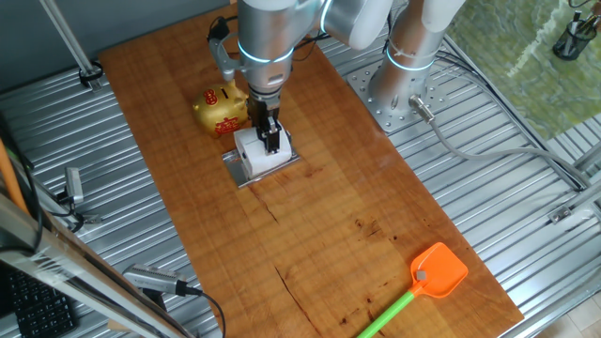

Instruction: Take the roll of paper down from the shelf

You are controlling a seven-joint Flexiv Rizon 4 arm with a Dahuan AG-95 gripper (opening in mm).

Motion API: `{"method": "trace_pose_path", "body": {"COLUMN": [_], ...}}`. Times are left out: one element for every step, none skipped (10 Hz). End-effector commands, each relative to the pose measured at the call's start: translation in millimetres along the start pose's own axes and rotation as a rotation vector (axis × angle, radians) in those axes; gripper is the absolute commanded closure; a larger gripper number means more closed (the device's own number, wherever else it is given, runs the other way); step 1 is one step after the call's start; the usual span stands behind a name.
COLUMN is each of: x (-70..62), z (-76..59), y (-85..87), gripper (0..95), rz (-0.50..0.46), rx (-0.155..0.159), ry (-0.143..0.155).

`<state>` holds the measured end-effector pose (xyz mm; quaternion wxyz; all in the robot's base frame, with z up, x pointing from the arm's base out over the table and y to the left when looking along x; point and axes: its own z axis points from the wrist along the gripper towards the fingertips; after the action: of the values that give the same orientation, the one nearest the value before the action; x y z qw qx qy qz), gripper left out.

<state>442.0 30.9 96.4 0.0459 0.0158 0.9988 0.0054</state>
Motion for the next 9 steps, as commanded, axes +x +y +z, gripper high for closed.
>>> {"method": "trace_pose_path", "body": {"x": [-1.7,-2.7,-4.3,-5.6,-7.0,-7.9,-8.9,-9.5,-11.0], "z": [-1.0,-1.1,-0.6,-0.3,0.7,1.4,1.9,2.2,2.7], "y": [0.2,0.5,0.9,1.2,1.4,1.3,1.0,0.6,0.0], "gripper": [95.0,95.0,95.0,95.0,95.0,95.0,95.0,95.0,95.0], "rz": [-0.003,-0.004,-0.004,-0.005,-0.004,-0.005,-0.007,-0.007,-0.009], "rx": [0.000,-0.001,-0.001,-0.001,-0.001,-0.001,0.000,-0.001,0.000], "ry": [0.001,0.001,0.001,0.001,0.000,0.000,0.001,0.001,0.002]}}
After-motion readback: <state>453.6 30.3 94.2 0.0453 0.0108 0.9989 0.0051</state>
